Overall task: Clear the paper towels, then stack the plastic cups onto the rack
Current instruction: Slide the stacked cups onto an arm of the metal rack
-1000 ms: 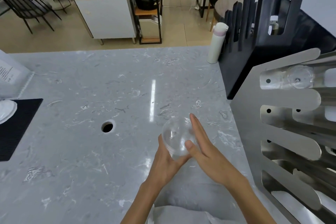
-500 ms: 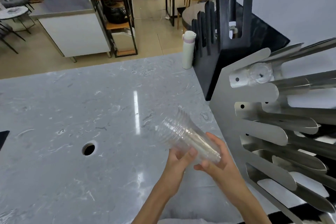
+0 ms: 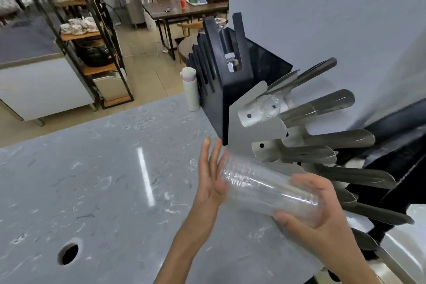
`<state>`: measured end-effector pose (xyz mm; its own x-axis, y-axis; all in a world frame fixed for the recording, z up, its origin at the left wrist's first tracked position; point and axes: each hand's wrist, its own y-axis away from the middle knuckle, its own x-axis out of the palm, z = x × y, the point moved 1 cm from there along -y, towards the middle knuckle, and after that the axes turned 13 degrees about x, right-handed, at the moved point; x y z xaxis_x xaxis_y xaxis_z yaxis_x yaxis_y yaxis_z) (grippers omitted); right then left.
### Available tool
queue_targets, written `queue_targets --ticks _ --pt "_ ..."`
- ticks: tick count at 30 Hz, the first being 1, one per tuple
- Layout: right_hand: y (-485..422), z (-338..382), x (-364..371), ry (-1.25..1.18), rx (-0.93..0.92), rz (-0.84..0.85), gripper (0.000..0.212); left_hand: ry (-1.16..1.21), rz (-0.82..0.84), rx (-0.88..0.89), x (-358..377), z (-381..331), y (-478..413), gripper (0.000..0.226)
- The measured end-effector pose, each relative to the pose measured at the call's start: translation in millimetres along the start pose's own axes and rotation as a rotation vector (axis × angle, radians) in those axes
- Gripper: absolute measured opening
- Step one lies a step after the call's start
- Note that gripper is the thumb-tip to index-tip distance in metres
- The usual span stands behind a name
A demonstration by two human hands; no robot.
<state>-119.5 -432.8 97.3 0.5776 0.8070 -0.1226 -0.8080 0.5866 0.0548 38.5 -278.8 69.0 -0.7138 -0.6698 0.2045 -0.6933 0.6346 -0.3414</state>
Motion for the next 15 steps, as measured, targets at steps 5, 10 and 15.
queue_targets --ticks 5,10,15 --pt "-1 4 -11 0.017 -0.002 0.046 0.105 -0.157 0.144 -0.074 19 -22 -16 0.085" --pt "-17 16 -17 -0.235 -0.060 -0.094 0.081 -0.262 0.410 -0.036 48 -58 -102 0.095" --pt "-39 54 -54 -0.077 -0.243 -0.417 0.071 -0.466 0.114 0.096 39 -52 -156 0.055"
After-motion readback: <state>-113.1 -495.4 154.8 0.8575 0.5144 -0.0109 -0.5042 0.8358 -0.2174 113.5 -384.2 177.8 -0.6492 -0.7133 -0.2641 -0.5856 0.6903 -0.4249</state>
